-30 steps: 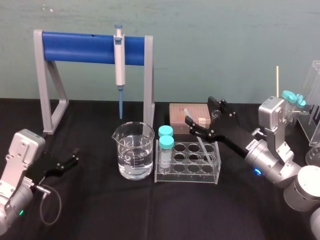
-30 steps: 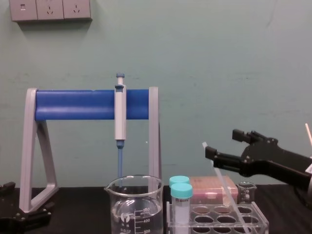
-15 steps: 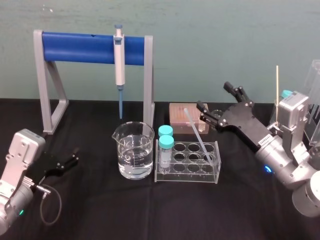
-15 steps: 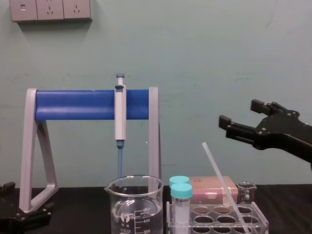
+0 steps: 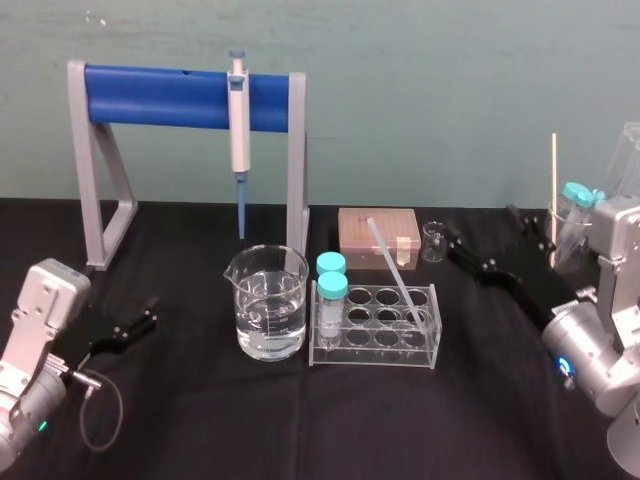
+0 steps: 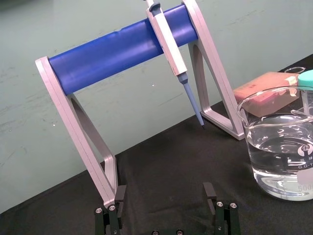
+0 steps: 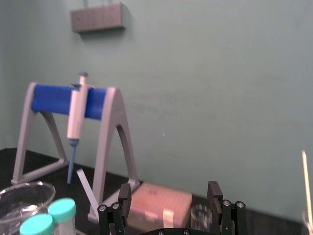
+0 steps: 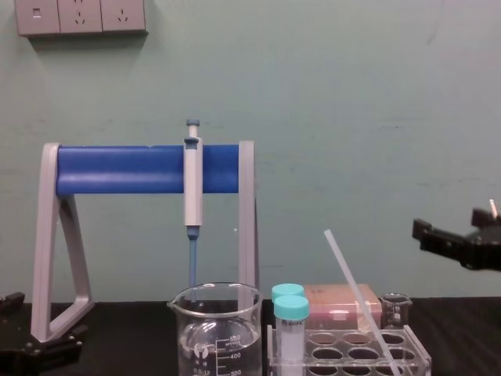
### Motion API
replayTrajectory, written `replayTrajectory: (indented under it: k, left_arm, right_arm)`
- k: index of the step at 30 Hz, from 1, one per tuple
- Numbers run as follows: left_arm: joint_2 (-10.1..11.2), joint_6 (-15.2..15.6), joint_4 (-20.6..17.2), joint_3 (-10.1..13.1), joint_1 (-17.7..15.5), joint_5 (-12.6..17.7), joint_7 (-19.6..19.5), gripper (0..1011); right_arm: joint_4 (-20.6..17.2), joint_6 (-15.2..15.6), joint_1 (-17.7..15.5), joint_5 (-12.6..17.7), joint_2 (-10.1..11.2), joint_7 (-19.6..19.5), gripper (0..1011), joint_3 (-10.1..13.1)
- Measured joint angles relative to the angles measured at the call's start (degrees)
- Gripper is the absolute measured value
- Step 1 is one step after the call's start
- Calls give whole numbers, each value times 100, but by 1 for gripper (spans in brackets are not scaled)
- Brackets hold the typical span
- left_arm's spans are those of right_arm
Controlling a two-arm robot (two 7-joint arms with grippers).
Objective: Pick up the stirring rod with one hand, then place it down.
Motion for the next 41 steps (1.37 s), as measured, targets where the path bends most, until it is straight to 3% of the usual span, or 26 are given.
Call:
replayTrajectory:
  k: [5,12,41]
  left_arm:
    - [0,0,0,0,0,0,0,1000]
    - [0,0,0,0,0,0,0,1001]
    - [0,0,0,0,0,0,0,1000]
  right_arm:
    - [-73,598,-136,135,-55,-91,1000,79]
    - [-22,1009,-109,158,-90,-201,1000,85]
    - [-23,942,-108,155,-79,-179,1000,78]
